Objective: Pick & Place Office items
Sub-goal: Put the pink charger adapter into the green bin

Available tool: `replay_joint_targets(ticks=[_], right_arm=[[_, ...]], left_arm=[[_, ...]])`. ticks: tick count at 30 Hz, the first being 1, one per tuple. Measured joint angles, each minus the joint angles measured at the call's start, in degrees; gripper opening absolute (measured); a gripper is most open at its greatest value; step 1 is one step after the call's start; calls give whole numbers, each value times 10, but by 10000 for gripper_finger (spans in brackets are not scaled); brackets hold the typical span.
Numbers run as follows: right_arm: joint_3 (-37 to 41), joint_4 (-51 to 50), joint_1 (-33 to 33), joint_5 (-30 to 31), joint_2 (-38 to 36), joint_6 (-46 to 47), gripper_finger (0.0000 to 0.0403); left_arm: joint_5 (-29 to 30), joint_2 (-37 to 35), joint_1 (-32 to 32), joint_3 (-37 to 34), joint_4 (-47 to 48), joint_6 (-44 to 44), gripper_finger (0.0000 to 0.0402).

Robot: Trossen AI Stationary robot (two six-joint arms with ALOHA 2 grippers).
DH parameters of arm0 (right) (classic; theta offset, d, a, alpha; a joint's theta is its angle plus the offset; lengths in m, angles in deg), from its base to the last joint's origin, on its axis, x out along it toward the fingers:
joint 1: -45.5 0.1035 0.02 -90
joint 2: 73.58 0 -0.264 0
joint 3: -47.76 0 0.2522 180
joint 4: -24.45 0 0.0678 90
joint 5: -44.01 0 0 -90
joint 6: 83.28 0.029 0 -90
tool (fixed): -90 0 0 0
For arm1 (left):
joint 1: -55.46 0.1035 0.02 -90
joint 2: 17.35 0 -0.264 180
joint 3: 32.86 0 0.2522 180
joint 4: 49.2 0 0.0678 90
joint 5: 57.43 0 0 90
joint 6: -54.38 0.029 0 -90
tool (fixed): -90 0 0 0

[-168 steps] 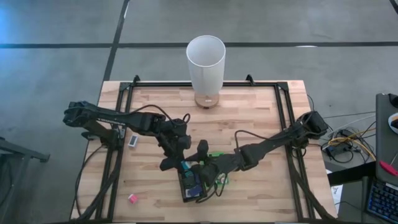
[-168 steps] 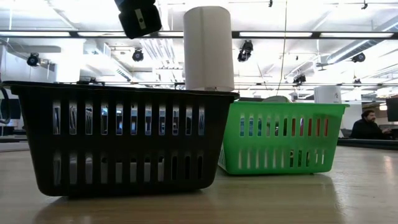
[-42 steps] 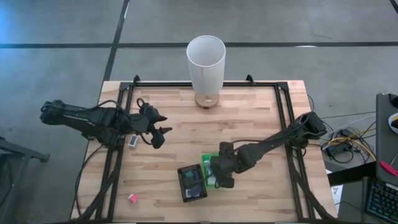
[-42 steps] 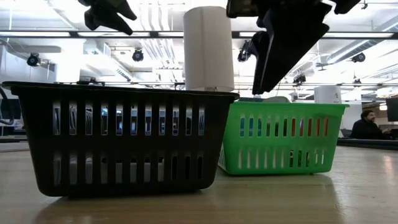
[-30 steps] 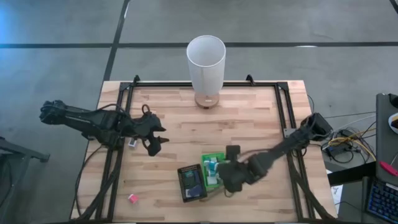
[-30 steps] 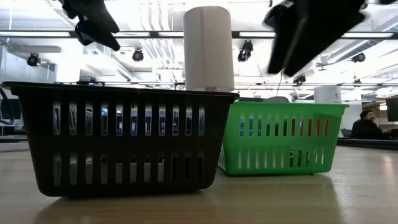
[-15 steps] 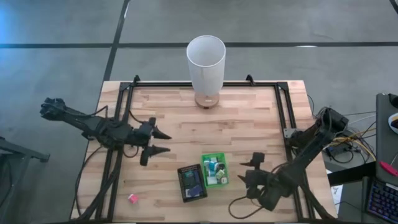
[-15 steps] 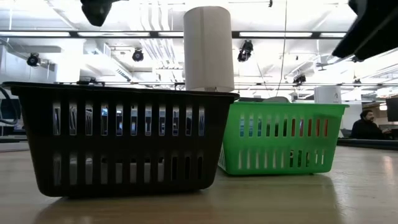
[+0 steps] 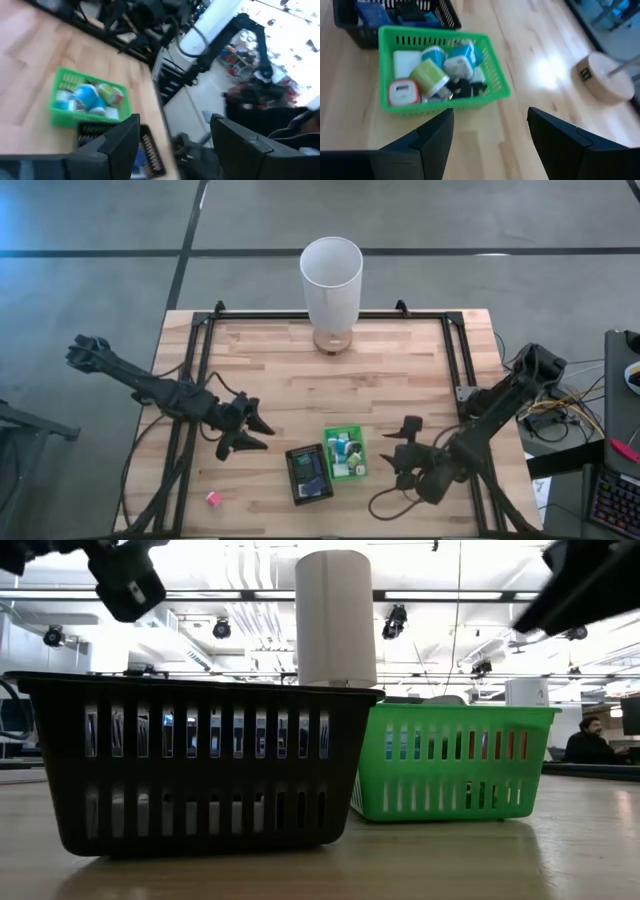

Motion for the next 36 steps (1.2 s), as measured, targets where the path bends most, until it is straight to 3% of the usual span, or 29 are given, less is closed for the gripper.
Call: replay_joint_targets(ticks=[4,12,17,22,28,33,36], right_arm=[[-28,4,-30,0,-11,-77,249],[-76,4,-86,1,-25,-181,249],[-67,3,-100,1,-25,-186,249],[-40,2,-102,0,-25,-169,249],[-25,2,-102,0,-25,-167,245],[-27,3,-103,0,-25,-167,238],[-27,3,-103,0,-25,-167,235]], left_arm=[[53,0,2,-23,-7,36,241],[57,0,2,-56,-7,21,241],[132,3,4,-56,-3,-61,241],[131,2,3,-56,92,-183,241],[23,8,1,-56,280,-363,241],[-115,17,-6,-56,290,-467,241],[-160,20,-16,-51,292,-501,241]])
